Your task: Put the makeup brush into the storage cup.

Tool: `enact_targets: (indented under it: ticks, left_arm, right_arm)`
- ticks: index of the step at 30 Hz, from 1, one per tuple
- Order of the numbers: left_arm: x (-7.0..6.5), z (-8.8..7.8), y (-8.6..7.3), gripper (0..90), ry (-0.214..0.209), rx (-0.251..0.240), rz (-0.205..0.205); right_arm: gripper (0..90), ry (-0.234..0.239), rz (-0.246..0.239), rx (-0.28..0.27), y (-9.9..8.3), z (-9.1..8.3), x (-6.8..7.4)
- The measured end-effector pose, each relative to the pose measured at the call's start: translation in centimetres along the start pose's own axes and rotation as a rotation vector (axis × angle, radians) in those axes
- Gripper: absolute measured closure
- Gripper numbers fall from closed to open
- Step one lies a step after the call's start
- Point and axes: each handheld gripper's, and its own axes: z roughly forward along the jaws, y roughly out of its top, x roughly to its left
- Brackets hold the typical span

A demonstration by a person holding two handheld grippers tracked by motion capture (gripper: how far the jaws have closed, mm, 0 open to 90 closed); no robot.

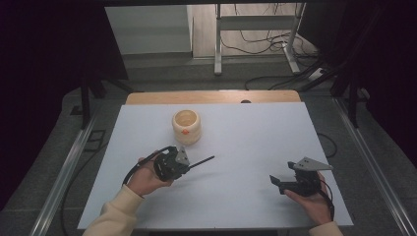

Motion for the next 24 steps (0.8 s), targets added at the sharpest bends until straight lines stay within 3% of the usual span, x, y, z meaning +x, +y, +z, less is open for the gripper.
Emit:
enact_targets:
  ticks: [24]
  left_arm:
    - [-1.7, -0.1, 1.6, 83.0, 0.014, -0.052, 0.024]
  right_arm:
    - [12.5, -0.001, -0.001, -0.002, 0.2, 0.2, 0.1]
